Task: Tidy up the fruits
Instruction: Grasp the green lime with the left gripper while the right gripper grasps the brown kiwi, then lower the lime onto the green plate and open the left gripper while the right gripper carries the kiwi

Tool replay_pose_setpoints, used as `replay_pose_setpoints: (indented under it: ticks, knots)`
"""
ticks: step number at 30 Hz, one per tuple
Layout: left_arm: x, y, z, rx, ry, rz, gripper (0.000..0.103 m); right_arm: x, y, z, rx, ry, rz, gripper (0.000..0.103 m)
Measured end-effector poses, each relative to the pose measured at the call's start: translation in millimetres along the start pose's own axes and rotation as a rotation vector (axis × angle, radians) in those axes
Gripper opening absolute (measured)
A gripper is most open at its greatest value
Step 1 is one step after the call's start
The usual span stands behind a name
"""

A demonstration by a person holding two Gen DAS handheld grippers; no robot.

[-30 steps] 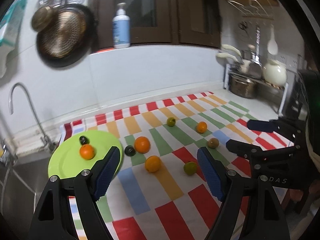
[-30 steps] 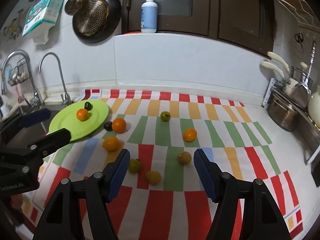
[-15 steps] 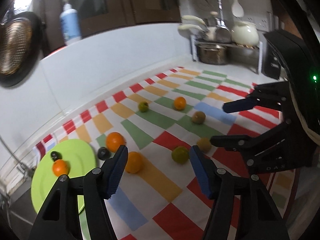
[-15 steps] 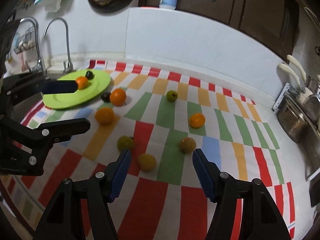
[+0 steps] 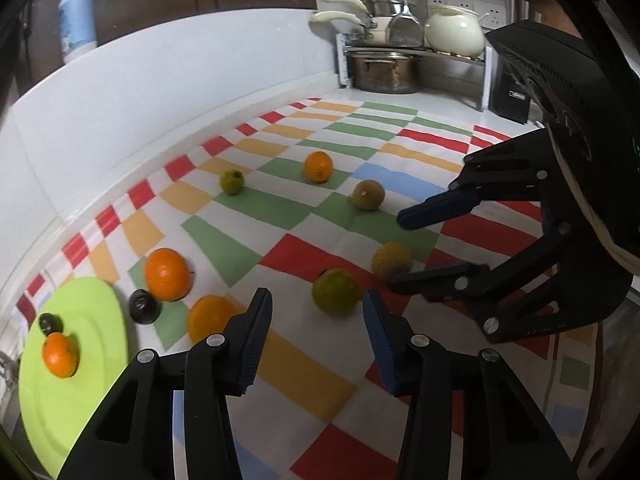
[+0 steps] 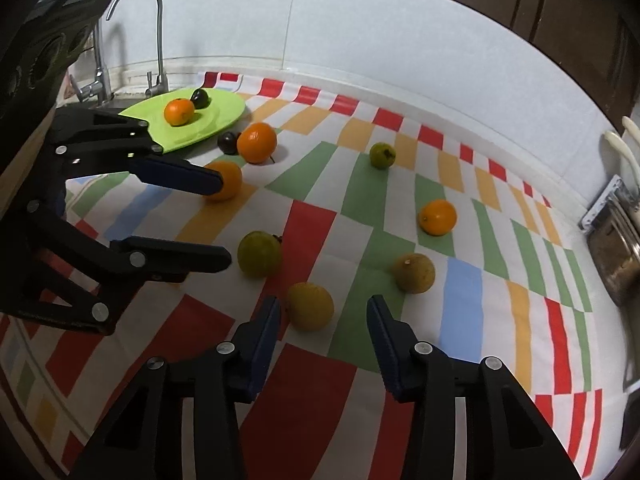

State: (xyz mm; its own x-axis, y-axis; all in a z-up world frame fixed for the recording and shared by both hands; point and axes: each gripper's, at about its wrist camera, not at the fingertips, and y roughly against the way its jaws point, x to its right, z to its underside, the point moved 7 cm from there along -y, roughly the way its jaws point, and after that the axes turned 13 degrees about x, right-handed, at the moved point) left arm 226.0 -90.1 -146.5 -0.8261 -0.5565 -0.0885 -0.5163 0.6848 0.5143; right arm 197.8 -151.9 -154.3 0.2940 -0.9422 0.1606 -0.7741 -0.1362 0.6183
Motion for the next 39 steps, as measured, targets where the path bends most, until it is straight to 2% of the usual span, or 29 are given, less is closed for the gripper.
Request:
replay_pose_setpoints:
  ticks: [5,11,18,21,31,39]
  knots:
    - [1,-9,2,-0.023,0.005,0.027,0.042,-1,-4,2,-0.009,0.001,-0.026,0.041]
    - [2,-18,3,-0.051,0.024,0.048,0.040,0,-6,2,-0.013,-0.021,-0.052,0.028]
    - [2,-29,4,-0.080,0.067,0.045,0.030,11,-2,2,-0.005,-0.067,-0.025,0.028]
    - [2,-29,4,-0.084,0.091,0.029,0.029,17,0,2,0.003,-0.100,-0.009,0.028]
    - [-6,-4,-8,-0.039,0.253,-0.108,0.029,27,12,-5,0.043,-0.167,0.004,0.028]
    - [-15,28,-19,0.017,0.336,-0.233,0.029,22,27,-24,0.106,-0.171,-0.019,0.028]
